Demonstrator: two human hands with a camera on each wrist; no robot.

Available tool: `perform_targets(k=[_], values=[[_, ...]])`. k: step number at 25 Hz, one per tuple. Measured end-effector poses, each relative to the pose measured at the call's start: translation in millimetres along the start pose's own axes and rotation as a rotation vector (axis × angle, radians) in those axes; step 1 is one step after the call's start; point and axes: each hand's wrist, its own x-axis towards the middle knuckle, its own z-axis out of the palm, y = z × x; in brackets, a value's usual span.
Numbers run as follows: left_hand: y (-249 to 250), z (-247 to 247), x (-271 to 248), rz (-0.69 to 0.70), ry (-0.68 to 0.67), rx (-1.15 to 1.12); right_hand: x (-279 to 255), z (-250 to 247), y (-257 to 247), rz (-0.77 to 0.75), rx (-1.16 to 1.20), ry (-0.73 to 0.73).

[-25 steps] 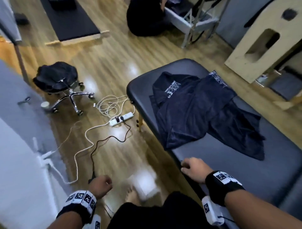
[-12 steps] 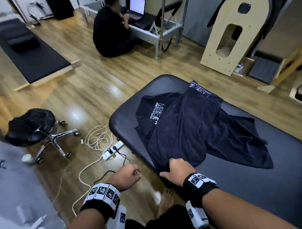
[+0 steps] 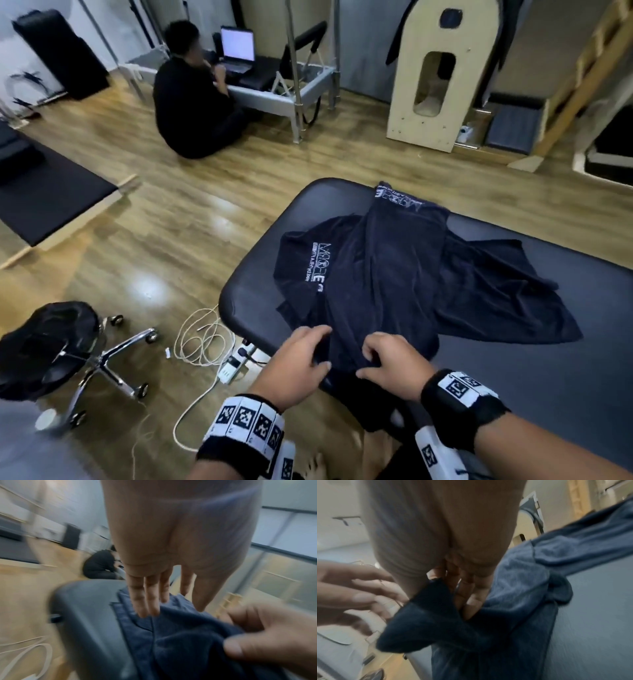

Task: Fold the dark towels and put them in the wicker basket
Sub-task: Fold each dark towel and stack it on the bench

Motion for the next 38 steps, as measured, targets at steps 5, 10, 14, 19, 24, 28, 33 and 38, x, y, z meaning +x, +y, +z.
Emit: perform_targets(k=[5, 10, 14, 19, 24, 28, 33, 38], values=[[40, 21, 37, 0.297, -0.160, 0.292, -45, -31, -30, -0.010, -0.005, 0.238], [76, 16, 67, 0.595, 0.067, -0.063, -118, -60, -25, 0.344, 0.319, 0.805], [135, 11, 63, 0.873, 0.124, -0.069, -161, -70, -7, 0.514, 0.463, 1.124], [214, 37, 38, 0.922, -0.201, -0.257, -195, -85, 20, 0.376, 0.569, 1.152], [300, 77, 32, 0.795, -0.254, -0.395, -258, -93, 70, 0.351, 0.342, 0.949], [391, 122, 16, 0.926, -0.290, -0.213, -337, -116, 121, 0.462, 0.263, 0.999], [483, 175, -14, 0.969, -0.263, -0.164, -403, -144, 147, 0.167, 0.540, 1.072], [551, 184, -20, 1.038, -0.205, -0.169, -428, -156, 193, 0.372, 0.393, 1.113]])
